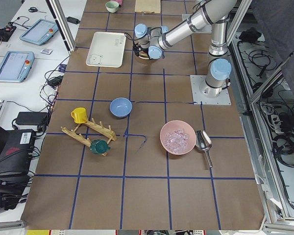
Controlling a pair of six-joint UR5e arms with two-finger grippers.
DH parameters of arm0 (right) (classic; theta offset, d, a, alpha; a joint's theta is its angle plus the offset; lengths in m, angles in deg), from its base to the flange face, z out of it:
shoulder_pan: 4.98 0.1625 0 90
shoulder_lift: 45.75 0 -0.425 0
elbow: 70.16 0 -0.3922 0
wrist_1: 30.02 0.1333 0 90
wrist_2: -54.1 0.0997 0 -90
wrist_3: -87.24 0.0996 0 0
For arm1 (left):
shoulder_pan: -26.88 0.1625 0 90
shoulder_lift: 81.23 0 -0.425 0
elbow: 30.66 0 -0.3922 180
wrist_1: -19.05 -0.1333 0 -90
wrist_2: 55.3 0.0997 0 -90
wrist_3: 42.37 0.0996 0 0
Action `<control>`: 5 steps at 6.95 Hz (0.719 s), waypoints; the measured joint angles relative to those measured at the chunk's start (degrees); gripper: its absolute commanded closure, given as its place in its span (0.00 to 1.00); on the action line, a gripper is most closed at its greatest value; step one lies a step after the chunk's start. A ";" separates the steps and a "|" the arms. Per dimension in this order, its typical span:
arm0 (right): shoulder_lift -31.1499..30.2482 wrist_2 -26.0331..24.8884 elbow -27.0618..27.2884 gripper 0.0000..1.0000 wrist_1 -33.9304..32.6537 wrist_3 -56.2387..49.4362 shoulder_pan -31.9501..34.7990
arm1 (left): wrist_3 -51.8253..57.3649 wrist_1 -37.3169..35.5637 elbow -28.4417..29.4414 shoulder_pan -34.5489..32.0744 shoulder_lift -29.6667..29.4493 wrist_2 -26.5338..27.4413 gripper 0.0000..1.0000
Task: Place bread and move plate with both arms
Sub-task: 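Grip the plate rim with the left gripper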
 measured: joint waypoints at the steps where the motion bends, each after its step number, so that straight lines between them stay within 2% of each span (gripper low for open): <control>1: -0.02 0.00 0.01 0.00 0.00 0.00 0.00 | 0.68 -0.02 0.26 0.00 1.37 -0.13 1.00; 3: -0.02 -0.05 0.01 0.00 -0.01 -0.05 0.00 | 1.03 -0.08 1.17 0.57 5.07 -1.55 1.00; 5: -0.02 -0.06 0.01 0.00 -0.01 -0.04 0.00 | 0.54 0.49 5.64 3.25 5.84 -5.14 1.00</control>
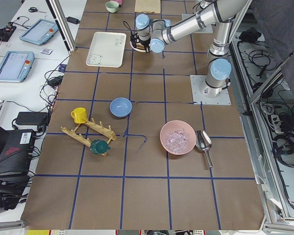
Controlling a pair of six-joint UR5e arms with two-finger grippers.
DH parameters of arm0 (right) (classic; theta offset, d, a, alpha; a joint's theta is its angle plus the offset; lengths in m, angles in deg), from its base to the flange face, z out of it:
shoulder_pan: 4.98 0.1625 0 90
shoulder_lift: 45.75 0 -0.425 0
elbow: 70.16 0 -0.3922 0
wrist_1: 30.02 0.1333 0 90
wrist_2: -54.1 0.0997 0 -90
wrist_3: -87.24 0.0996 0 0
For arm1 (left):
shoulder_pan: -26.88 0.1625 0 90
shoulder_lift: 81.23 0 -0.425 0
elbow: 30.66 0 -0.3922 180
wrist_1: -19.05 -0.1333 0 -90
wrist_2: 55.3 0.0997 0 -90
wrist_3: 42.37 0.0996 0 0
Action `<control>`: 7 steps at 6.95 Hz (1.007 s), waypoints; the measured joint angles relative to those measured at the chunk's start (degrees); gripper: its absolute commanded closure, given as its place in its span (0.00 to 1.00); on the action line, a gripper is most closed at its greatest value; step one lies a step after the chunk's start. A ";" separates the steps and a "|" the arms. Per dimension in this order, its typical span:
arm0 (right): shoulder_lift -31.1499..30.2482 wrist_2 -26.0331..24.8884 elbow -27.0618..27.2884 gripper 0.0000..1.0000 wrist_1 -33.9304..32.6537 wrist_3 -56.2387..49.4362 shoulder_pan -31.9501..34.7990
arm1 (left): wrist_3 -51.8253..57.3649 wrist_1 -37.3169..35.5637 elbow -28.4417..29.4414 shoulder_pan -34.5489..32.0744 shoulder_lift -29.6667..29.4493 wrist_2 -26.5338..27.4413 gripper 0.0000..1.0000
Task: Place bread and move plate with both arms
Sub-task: 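Slide the plate with the left gripper onto the white bear tray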
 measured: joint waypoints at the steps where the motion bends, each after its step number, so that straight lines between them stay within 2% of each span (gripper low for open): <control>1: 0.00 0.00 0.00 0.00 -0.03 0.04 0.00 | -0.14 0.21 3.81 1.46 -1.84 -1.29 1.00; 7: 0.01 0.02 -0.08 0.00 -0.05 0.07 0.00 | -2.55 0.23 27.03 2.47 -24.10 -4.74 1.00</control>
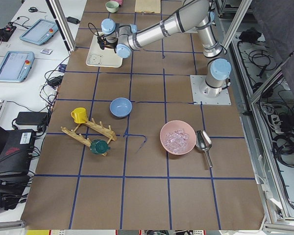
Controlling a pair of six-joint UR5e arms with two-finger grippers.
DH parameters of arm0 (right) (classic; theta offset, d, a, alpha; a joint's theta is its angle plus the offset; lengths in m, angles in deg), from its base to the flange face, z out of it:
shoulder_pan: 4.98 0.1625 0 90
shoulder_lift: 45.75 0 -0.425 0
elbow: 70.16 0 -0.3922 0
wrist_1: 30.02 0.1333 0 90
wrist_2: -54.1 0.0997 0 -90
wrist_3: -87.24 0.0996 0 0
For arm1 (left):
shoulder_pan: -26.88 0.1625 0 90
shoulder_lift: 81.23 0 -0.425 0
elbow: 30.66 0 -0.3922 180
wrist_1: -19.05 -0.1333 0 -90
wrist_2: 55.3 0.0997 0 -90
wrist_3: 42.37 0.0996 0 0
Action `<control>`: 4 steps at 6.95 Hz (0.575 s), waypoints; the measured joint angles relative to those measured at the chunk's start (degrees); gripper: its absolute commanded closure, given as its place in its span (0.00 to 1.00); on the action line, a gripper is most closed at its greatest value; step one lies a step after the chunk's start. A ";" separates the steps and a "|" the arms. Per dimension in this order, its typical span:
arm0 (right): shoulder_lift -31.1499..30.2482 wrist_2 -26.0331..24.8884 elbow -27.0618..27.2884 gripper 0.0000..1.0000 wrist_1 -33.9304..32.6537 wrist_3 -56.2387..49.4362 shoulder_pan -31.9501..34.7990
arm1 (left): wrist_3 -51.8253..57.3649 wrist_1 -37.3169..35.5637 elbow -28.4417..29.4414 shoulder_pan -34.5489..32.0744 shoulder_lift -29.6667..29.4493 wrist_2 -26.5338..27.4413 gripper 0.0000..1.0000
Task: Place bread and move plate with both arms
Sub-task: 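Slide the plate with the left gripper onto the white bear tray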
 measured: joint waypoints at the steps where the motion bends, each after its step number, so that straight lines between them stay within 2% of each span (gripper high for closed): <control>1: -0.01 -0.02 0.00 0.00 0.00 0.00 0.00 | -0.12 -0.08 1.72 0.00 -2.29 -0.30 1.00; 2: -0.01 0.00 0.00 0.00 0.00 0.00 0.00 | -0.03 -0.16 2.43 0.00 -3.88 -0.38 0.82; 3: -0.01 0.04 0.00 0.00 0.02 0.00 0.00 | -0.04 -0.23 2.60 0.00 -4.83 -0.36 0.19; 4: -0.01 0.06 0.00 0.00 0.04 0.00 0.00 | -0.10 -0.25 2.60 0.00 -5.26 -0.23 0.08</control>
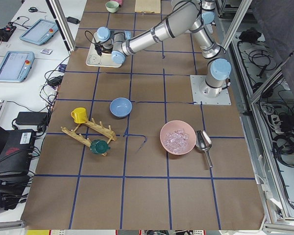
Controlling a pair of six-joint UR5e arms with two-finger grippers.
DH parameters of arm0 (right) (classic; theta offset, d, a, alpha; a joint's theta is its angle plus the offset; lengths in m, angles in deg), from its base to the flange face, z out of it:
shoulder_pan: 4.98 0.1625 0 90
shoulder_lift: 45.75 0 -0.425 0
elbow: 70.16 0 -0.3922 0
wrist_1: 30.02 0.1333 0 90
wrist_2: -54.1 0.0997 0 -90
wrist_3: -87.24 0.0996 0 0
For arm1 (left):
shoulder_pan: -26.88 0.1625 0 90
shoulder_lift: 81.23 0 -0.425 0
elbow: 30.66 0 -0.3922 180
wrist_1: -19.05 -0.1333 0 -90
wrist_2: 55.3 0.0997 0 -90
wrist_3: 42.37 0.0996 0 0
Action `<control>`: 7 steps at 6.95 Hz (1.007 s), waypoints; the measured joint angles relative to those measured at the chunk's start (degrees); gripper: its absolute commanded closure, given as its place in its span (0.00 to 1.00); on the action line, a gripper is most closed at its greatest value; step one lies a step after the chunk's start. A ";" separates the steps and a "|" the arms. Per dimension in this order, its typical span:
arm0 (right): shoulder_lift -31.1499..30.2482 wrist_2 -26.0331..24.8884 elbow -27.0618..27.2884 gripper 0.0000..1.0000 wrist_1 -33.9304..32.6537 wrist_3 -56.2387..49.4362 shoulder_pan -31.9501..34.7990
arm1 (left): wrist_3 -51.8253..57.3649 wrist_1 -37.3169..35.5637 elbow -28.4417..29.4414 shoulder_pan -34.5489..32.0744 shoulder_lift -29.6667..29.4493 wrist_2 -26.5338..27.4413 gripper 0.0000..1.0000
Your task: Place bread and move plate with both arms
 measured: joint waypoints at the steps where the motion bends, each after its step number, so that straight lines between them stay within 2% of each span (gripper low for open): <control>1: 0.00 0.01 0.00 0.00 -0.02 0.00 0.00 | 0.00 0.07 0.09 0.00 0.33 0.27 0.03; 3: 0.00 0.01 0.00 0.00 -0.02 0.00 0.00 | 0.04 3.16 0.29 -0.14 4.55 0.66 0.00; 4: -0.01 0.01 0.00 0.00 0.02 0.00 0.00 | 0.26 7.43 0.28 -0.19 8.52 1.11 0.00; 7: 0.00 0.01 0.00 0.00 0.05 0.00 0.00 | 1.36 28.66 -0.26 -0.16 23.94 8.08 0.01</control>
